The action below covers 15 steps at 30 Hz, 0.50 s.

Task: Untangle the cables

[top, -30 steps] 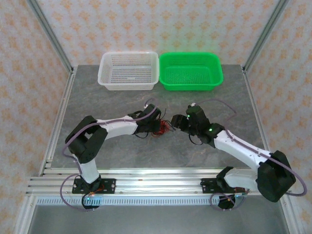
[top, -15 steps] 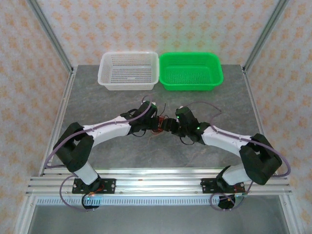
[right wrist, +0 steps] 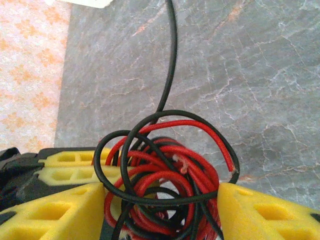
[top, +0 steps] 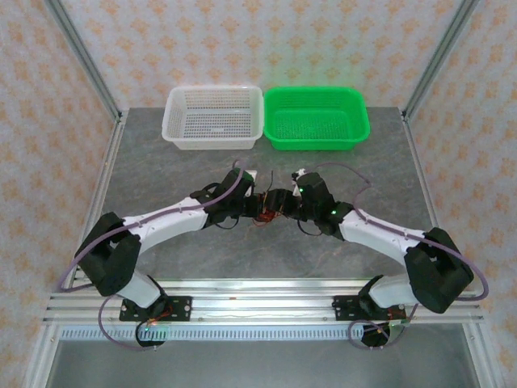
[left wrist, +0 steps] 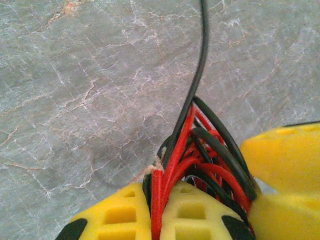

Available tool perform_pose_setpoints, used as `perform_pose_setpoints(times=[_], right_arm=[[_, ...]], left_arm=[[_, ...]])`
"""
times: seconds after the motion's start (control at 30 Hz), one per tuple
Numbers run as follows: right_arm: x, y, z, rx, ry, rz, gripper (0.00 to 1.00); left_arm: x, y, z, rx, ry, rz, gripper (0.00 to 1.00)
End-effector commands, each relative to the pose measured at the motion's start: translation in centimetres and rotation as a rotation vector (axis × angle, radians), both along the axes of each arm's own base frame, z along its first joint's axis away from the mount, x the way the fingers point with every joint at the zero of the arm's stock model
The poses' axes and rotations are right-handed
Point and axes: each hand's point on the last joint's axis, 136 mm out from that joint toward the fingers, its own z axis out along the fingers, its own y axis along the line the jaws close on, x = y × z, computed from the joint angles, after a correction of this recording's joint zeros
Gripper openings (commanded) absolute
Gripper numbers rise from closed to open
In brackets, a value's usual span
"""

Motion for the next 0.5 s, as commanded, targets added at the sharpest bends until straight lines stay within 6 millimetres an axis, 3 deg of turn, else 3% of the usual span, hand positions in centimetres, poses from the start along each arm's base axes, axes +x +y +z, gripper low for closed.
perform_pose_setpoints(times=[0.0,0.2,0.47], right_arm=[[0.0,0.1,-0.1,0.014,-0.015,0.034,0.58],[-0.3,0.3,-1.8,0.007,0.036,0.039,0.55],[-1.9,-0.8,-3.6,-0.026,0.087,0.071,0.64]], left_arm=[[-0.3,-1.7,3.2,-0.114,-0.060,-0.047,0.00],[-0.4,-1.9,4.4,-0.160,-0.088,-0.052,0.00],[-0.4,-0.9,6.6,-0.204,-0.158,-0.041,0.00]])
